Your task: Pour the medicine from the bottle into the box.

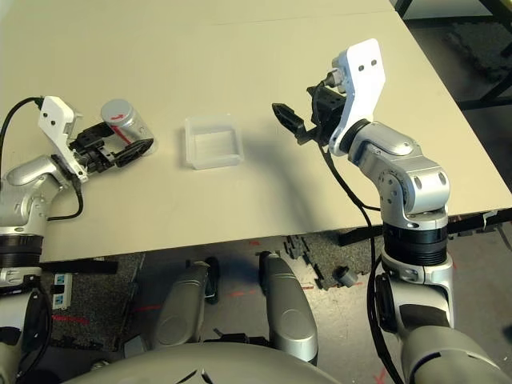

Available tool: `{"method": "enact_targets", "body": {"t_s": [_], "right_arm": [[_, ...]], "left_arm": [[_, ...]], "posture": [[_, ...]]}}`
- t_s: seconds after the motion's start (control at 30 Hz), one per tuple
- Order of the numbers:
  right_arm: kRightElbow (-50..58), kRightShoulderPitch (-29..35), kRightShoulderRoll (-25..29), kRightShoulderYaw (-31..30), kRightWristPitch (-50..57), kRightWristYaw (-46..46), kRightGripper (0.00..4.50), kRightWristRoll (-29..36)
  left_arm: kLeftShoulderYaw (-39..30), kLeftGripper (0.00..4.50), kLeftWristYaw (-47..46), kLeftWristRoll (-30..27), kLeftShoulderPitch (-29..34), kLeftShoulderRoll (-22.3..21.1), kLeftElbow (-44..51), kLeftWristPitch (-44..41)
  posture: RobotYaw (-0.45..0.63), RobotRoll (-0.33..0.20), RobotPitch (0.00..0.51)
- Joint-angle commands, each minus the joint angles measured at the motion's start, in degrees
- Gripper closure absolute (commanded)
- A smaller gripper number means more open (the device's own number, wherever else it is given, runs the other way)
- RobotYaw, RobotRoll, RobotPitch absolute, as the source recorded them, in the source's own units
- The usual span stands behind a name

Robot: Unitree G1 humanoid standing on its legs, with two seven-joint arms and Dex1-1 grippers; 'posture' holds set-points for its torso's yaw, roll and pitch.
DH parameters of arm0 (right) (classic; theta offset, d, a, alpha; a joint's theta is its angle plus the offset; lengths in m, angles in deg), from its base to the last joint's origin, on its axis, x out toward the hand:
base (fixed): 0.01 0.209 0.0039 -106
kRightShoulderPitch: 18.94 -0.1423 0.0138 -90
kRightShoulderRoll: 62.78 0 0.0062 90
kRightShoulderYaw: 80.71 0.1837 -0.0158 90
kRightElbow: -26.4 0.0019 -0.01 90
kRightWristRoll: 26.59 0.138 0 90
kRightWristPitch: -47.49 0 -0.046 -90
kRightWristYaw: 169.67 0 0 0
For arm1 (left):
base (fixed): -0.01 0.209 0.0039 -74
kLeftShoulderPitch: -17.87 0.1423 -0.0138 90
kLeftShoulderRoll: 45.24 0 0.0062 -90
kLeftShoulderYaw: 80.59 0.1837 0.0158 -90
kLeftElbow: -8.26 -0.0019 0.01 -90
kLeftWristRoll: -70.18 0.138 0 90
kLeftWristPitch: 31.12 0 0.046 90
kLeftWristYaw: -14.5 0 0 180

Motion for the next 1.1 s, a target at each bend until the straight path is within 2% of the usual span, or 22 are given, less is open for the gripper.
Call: {"method": "enact_targets", "body": {"t_s": [0.03,0.17,0.2,0.27,0.37,0.63,0.77,1.1], "right_arm": [[1.75,0.21,0.29,-0.91,-0.36,0.24,0.0,0.13],[2.39,0.17,0.34,-2.21,-1.53,2.65,0.0,0.9],[2.86,0.22,0.39,-2.94,-2.01,3.91,0.0,1.28],[3.55,0.16,0.64,-4.63,-3.22,6.4,0.0,1.56],[4.63,-0.19,0.69,-7.0,-4.25,9.18,0.0,1.85],[2.87,-4.8,-0.09,-11.27,-6.68,13.15,0.0,1.17],[-0.4,-9.44,-1.2,-13.25,-6.92,12.2,0.0,-0.92],[-4.53,-17.57,-4.71,-16.95,-1.85,10.8,0.0,-3.37]], "left_arm": [[0.62,0.08,-0.12,1.05,-0.28,0.68,-1.62,1.08],[0.59,0.08,0.16,1.2,-0.46,0.82,-2.25,1.17],[0.55,0.24,0.21,1.21,-0.57,0.81,-2.38,1.27],[0.5,0.7,0.41,1.09,-0.8,0.79,-2.46,1.39],[0.78,1.75,1.33,0.54,-1.31,0.66,-1.46,0.9],[2.9,1.74,5.54,-1.86,-6.15,0.29,3.15,-5.6],[5.07,1.74,7.59,-1.68,-8.79,0.73,4.58,-7.48],[9.96,1.74,11.27,-0.46,-10.36,2.96,4.67,-5.76]], "posture": [[-0.02,0.0,0.242],[-0.01,0.0,0.241],[-0.01,0.0,0.24],[-0.01,0.0,0.24],[0.0,0.0,0.24],[0.01,0.0,0.234],[0.02,0.0,0.227],[0.01,0.0,0.216]]}}
